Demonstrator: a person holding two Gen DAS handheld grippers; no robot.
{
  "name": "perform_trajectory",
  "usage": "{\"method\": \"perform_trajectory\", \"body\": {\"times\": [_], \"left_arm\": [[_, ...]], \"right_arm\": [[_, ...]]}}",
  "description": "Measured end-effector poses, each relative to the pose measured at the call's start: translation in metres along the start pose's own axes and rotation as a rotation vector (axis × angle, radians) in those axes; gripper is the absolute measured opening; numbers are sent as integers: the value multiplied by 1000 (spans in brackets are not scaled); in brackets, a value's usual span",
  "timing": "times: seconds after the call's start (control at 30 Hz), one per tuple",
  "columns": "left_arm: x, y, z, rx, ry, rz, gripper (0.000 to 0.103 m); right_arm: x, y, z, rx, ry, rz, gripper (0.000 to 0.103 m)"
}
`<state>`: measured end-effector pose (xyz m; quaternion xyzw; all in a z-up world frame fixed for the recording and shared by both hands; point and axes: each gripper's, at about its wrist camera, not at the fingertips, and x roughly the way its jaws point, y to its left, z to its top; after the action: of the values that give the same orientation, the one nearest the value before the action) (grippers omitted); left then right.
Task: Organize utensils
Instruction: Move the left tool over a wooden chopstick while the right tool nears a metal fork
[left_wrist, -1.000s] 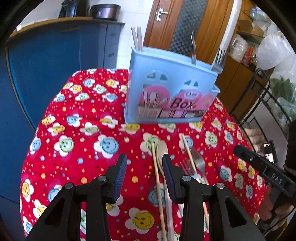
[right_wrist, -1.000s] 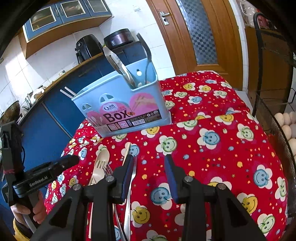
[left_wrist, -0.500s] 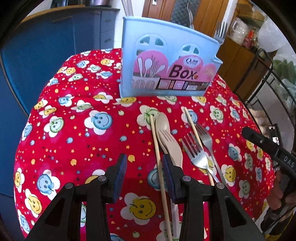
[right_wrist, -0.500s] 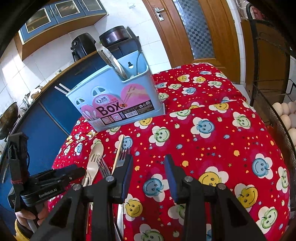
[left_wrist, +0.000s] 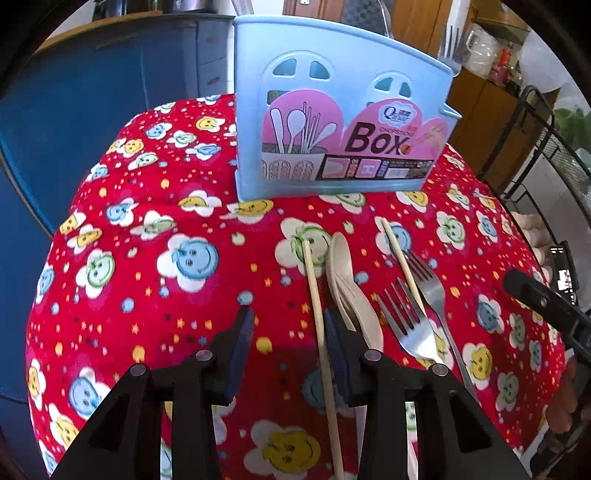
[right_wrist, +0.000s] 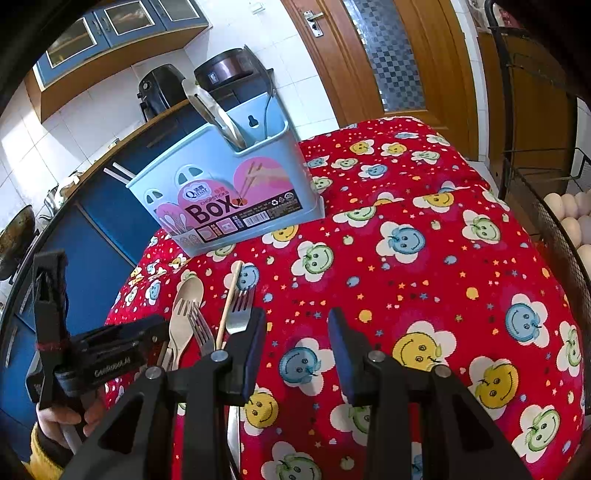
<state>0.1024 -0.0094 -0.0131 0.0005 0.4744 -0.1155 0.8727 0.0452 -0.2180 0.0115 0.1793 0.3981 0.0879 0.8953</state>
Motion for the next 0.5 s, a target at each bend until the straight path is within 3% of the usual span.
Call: {"method": "perform_trajectory", "body": {"times": [0.2, 0.27, 0.37, 0.5], "left_arm": [[10, 1, 14, 22, -9, 10, 38], [12, 1, 18, 28, -12, 11, 32], [14, 2, 21, 25, -17, -5, 10], [14, 7, 22, -4, -27, -26, 4]], "right_arm": [[3, -1, -2, 5, 8, -6, 38], [3, -2, -3, 8, 10, -5, 38], [5, -3, -3, 12, 15, -3, 38], [7, -1, -5, 5, 21, -1, 38]]}}
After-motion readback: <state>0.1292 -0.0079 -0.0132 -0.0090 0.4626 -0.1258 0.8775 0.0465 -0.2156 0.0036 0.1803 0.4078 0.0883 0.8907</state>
